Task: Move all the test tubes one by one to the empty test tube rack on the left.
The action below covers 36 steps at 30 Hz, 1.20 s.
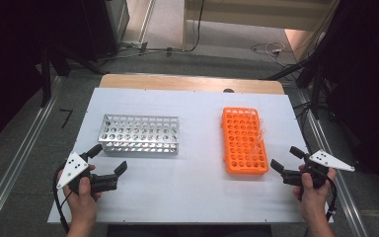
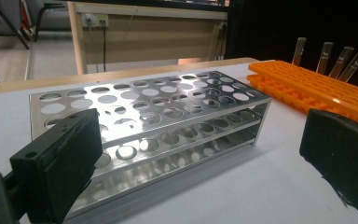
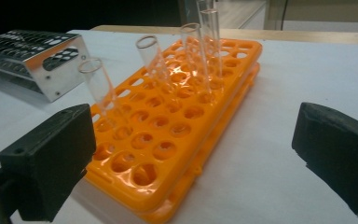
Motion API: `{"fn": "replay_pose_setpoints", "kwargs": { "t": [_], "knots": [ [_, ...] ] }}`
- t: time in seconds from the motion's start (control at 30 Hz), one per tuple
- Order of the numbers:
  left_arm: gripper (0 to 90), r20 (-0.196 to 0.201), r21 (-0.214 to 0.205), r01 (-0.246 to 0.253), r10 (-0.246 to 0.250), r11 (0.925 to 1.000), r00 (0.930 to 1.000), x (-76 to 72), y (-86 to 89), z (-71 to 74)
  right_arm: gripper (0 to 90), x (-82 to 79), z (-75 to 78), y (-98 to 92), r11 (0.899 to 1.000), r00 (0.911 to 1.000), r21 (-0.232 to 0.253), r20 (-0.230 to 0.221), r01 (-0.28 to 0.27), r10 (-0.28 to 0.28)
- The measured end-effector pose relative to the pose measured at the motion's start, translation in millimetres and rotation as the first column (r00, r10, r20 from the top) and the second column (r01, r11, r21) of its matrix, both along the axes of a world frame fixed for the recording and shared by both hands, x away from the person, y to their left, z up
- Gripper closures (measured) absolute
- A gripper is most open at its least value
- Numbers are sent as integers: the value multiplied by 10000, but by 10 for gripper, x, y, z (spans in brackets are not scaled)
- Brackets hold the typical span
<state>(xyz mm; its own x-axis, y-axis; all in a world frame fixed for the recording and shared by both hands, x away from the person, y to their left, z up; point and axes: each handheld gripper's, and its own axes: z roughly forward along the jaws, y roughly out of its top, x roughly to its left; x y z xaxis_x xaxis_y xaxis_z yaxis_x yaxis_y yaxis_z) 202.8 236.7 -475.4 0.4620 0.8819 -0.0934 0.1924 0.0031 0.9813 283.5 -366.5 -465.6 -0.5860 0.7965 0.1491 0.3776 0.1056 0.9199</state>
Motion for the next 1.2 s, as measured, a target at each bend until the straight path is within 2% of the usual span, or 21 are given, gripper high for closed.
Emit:
{"fn": "replay_pose_setpoints", "kwargs": {
  "t": [0.17,0.2,0.37,0.43,0.53,0.6,0.77,0.97,1.1,1.2],
  "knots": [
    [0,27,4,20,-20,10000,10000,-10,-8,5,0,-46,37,61,9992,9996,-293,50,-282,284],
    [0,-4,36,21,-21,10000,10000,-12,-9,5,24,-65,67,94,9988,9993,-324,118,-363,367],
    [0,-33,38,33,-33,10000,10000,-12,-24,7,43,-97,118,188,9981,9983,-240,140,-570,574],
    [0,-50,72,52,-51,10000,10000,-12,-29,5,51,-99,128,231,9962,9963,-164,84,-852,854],
    [0,-71,71,101,-100,9999,9999,-12,-35,5,137,-105,126,298,9939,9939,-112,-108,-1097,1096],
    [0,-67,65,123,-123,9999,9999,-11,-42,5,172,-102,120,345,9927,9927,-194,-209,-1189,1185],
    [0,-61,162,243,-242,9996,9997,-19,-81,11,325,-76,85,441,9904,9902,-399,-508,-1321,1300],
    [0,-73,222,383,-381,9990,9992,-20,-134,13,456,17,-1,567,9900,9876,-567,-972,-1295,1236],
    [0,-89,210,450,-448,9988,9990,-25,-165,14,513,95,-64,643,9896,9883,-882,-1122,-1138,1037],
    [0,-85,261,544,-542,9982,9985,-30,-182,14,576,129,-99,670,9900,9886,-937,-1179,-1053,940]
  ]
}}
